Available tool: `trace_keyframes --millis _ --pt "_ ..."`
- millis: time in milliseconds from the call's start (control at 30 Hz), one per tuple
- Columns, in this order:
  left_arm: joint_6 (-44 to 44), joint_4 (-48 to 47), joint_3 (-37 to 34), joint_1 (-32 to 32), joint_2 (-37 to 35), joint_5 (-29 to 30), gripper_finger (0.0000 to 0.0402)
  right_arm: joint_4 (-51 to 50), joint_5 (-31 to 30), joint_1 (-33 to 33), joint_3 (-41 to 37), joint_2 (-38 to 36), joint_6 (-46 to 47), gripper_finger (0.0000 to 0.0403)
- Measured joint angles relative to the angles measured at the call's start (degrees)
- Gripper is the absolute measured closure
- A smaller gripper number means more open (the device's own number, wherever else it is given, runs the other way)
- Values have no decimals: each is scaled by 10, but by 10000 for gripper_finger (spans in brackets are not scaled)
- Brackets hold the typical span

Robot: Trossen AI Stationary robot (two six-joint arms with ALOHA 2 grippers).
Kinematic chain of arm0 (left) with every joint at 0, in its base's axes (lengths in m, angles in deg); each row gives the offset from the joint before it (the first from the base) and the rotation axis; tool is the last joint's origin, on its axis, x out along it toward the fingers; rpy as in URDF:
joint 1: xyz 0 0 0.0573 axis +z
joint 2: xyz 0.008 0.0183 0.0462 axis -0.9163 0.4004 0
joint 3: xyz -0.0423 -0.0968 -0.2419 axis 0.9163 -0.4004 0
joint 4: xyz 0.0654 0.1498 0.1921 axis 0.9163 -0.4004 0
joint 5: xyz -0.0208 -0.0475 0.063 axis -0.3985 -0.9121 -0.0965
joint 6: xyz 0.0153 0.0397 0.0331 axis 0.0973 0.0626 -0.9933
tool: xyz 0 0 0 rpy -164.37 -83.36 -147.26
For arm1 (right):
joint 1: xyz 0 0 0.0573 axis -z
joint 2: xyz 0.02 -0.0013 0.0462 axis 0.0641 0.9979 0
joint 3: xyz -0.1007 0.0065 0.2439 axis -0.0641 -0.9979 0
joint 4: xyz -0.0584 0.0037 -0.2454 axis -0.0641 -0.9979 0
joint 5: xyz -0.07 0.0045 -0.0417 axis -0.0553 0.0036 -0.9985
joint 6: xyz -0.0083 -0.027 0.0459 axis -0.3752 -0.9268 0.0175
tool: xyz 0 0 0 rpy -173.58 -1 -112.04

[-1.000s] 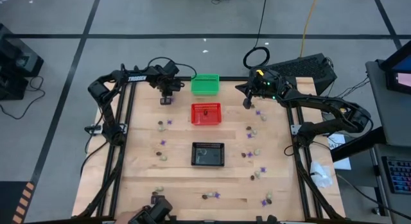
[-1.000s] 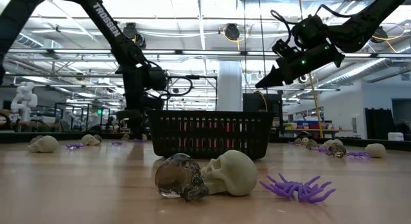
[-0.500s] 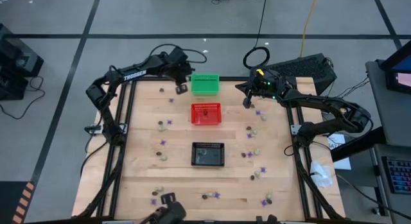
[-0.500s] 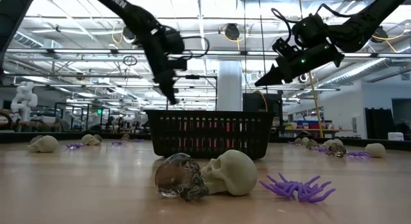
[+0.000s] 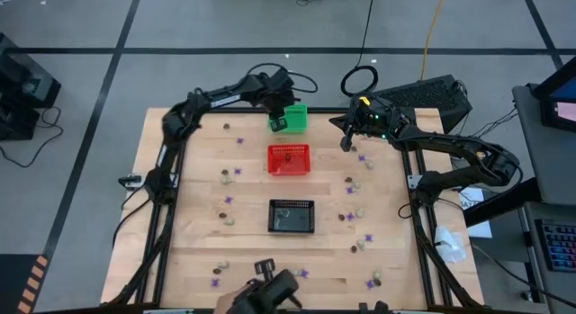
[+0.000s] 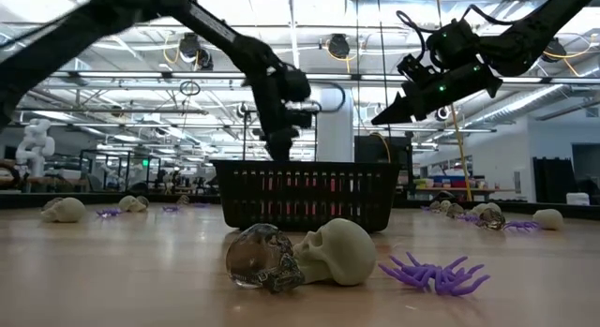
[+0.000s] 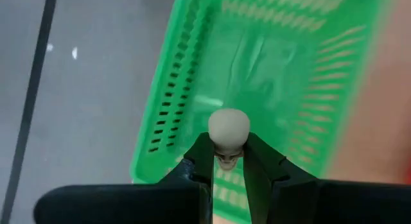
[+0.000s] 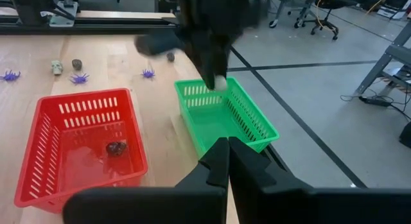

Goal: Sort Halloween decoration
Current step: Put the white skull toy into the green basket, then put the violet spider toy into the black basket

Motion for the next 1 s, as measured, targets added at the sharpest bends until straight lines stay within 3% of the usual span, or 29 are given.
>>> trace_keyframes --millis 167,400,767,867,1000 --pt "0 -22 61 15 48 8 361 0 0 0 0 0 -1 403" --pt "-5 -62 67 24 61 -14 356 0 0 0 0 0 -3 403" --pt "-4 -50 67 9 60 1 223 0 -1 0 0 0 -2 403" --pt "-5 -56 67 1 51 36 224 -1 -1 0 0 0 -2 403" --pt "4 -47 67 -5 15 23 272 -8 -1 0 0 0 -3 403"
